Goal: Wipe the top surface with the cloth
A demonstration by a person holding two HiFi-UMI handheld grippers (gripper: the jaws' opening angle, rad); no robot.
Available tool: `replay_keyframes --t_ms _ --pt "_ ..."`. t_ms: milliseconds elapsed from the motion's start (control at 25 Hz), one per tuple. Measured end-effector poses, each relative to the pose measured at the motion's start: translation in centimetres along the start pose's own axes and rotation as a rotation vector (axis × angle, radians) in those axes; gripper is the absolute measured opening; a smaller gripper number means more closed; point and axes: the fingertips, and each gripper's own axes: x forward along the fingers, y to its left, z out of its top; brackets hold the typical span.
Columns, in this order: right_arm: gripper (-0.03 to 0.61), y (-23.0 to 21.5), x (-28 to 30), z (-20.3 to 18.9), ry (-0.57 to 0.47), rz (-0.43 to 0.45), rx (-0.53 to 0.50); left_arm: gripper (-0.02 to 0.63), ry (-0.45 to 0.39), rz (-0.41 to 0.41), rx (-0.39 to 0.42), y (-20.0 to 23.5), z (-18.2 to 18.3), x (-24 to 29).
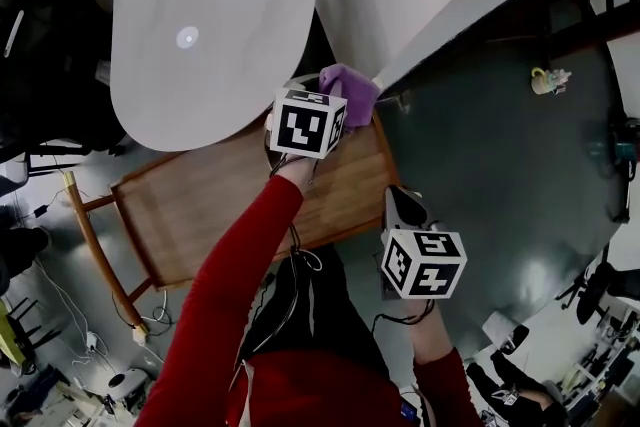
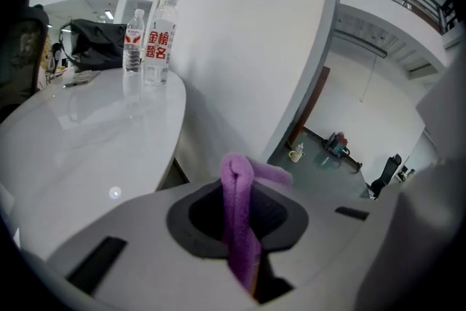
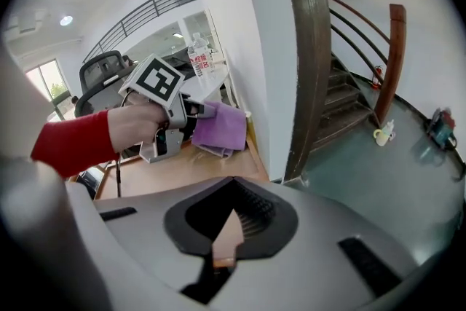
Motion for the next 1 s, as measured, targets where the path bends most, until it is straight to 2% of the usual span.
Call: replay_keyframes --t_ms 160,360,560,720,800,880,1000 --pt "0.003 0.3 1.5 3.0 -0.026 0.002 -0.048 0.051 -0.019 0.034 0.009 0.7 0.2 -0.2" --pt "0.003 -0.2 1.6 3.8 -0.024 0.005 -0.068 0.051 -0.065 0.070 0.003 0.0 0.9 -0.9" --pt "0.003 -0.7 1.9 5.0 -0.024 0.000 -0.091 0.051 -0.284 0.041 -0.187 -1.3 3.4 -4.1" --pt "0.003 -0.4 2.4 5.4 -0.015 0.002 -0.116 0.051 -0.252 -0.058 -0.384 -2.3 1.2 -2.4" --pt "0.003 -0.1 2.2 5.5 -0.010 0.006 -0.138 0.051 -0.229 -0.068 -0.477 -2.1 -0.3 -1.7" --pt "0.003 0.4 2.0 5.4 -0.007 0.012 -0.163 0.051 -0.212 -0.043 -0.518 -1.2 -1.9 -1.9" --pt "0.003 1.7 2.4 5.0 0.001 0.027 -0.197 0.051 -0.219 0.030 -0.523 1.8 -4.4 -3.8"
